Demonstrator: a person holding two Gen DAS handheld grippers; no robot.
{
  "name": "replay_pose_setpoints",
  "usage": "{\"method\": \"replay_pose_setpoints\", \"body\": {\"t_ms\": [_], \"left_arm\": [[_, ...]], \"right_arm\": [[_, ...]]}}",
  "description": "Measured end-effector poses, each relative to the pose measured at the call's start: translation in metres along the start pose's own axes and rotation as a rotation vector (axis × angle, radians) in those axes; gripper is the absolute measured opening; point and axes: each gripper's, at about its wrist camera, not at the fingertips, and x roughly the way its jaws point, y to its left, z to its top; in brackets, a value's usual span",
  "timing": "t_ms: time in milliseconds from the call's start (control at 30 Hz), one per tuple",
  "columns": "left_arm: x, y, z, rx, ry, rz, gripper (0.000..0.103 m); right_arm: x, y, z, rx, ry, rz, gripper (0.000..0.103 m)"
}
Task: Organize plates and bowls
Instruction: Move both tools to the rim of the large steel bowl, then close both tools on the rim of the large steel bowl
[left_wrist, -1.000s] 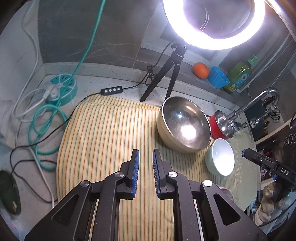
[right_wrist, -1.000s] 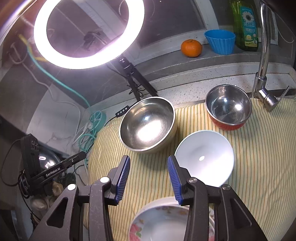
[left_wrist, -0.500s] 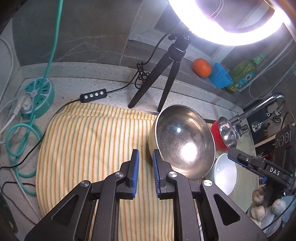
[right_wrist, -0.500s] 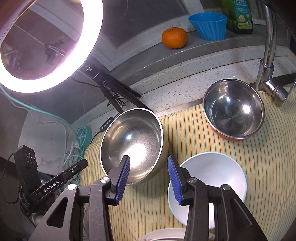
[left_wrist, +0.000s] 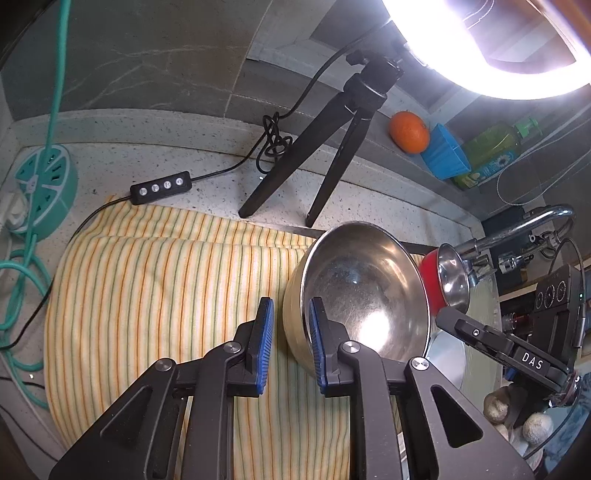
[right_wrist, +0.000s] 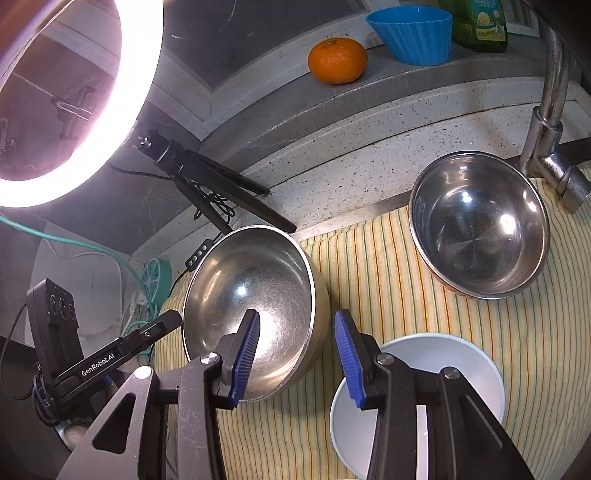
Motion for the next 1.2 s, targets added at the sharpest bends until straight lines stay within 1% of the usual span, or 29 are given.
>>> {"method": "replay_pose_setpoints", "body": {"t_ms": [133,433,567,667,833,900,1033,1200], "left_arm": [[0.005,-0.001,0.003,-0.001,0.013,-0.013,0.018],[0.012,-0.005,0.003,0.011,0.024,-0.006,0.017],[0.016,-0.009,0.003,0.022,0.027,0.004,0.011],[0.017,-0.011,0.003,0.032,0.023,0.021,0.008],[0.017,-0.011,0.002,0.038,0.018,0.031,0.008],[0.017,-0.011,0.001,0.036,0.016,0.031,0.008],[0.015,-0.014,-0.001,0.042,0.009,0.042,0.008],[0.009,-0.013,-0.004,0.034,-0.001,0.039,0.008]], "right_arm": [[0.005,0.001,0.002,-0.005,0.007,-0.005,0.037],[0.014,0.002,0.003,-0.009,0.03,-0.009,0.027],[0.017,0.0,0.004,-0.009,0.035,-0.014,0.024],[0.018,0.0,0.006,-0.013,0.038,-0.029,0.021],[0.021,-0.002,0.007,-0.013,0.043,-0.05,0.011],[0.022,-0.004,0.007,-0.01,0.046,-0.054,0.009],[0.023,-0.002,0.006,-0.019,0.044,-0.067,0.009],[0.02,-0.003,0.002,-0.029,0.045,-0.051,0.009]]}}
